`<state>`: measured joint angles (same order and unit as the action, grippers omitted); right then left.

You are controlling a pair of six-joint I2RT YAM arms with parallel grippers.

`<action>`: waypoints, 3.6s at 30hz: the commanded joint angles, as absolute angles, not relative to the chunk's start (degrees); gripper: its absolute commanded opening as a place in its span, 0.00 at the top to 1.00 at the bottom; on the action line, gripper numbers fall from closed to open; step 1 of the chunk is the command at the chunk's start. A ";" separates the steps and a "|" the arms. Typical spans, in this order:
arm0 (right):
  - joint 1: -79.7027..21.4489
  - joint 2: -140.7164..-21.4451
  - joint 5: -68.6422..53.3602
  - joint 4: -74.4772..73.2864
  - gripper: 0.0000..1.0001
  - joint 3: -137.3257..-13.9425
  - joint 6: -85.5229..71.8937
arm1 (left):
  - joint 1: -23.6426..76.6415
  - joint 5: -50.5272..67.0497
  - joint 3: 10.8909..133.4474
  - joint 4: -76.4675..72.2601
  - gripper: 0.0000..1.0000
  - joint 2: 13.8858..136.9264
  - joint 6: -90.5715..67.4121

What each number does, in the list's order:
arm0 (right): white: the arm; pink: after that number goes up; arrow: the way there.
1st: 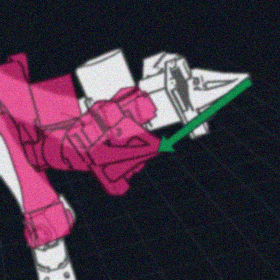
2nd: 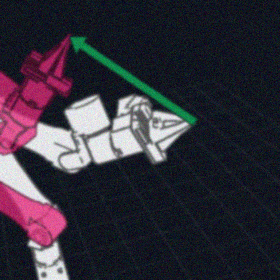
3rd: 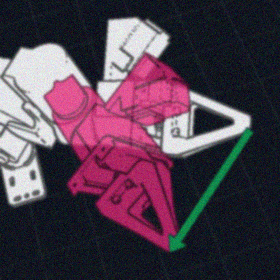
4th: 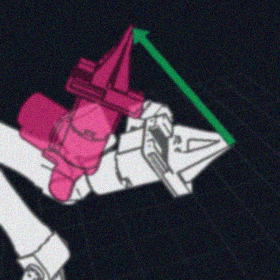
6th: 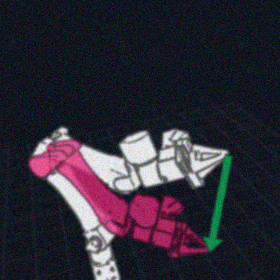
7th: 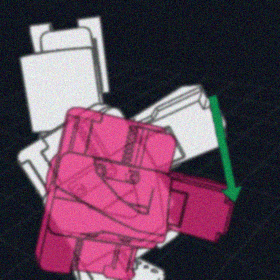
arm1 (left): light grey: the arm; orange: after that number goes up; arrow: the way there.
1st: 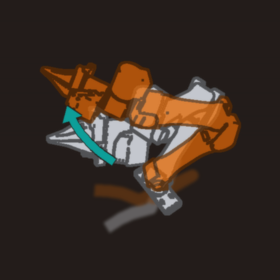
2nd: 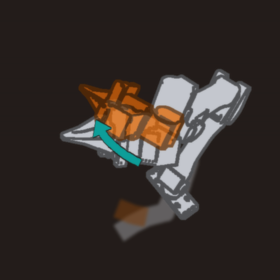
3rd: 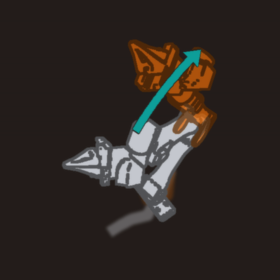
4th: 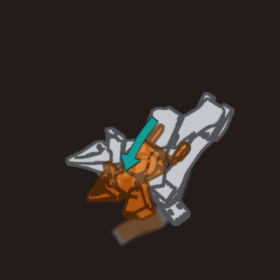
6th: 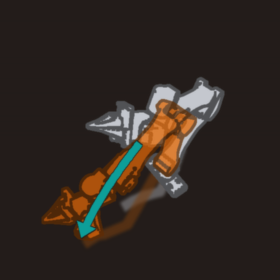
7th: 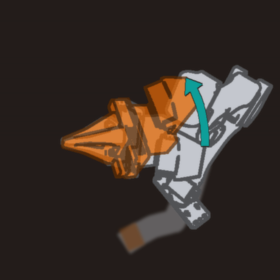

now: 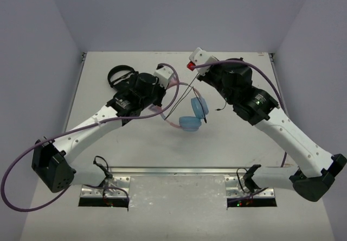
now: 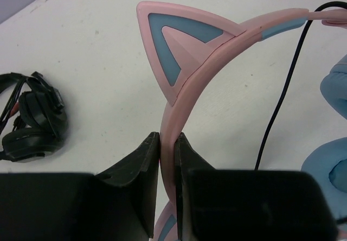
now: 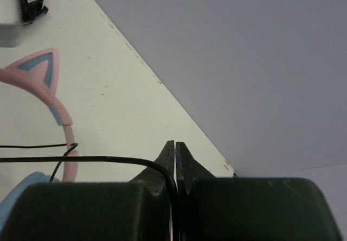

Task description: Wrap the headphones

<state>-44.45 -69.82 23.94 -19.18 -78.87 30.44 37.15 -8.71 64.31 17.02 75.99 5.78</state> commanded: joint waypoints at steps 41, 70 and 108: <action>-22.41 -69.61 -21.34 4.21 0.98 -56.97 -5.53 | 41.84 -12.30 73.38 16.70 1.00 50.36 -13.86; -50.35 -58.54 -15.29 21.12 0.87 -32.68 -24.36 | 34.55 -41.49 104.15 38.76 1.00 75.41 -38.40; -58.01 -81.30 18.01 -35.26 0.99 -81.50 22.66 | 34.19 7.72 60.04 29.79 1.00 65.22 -12.58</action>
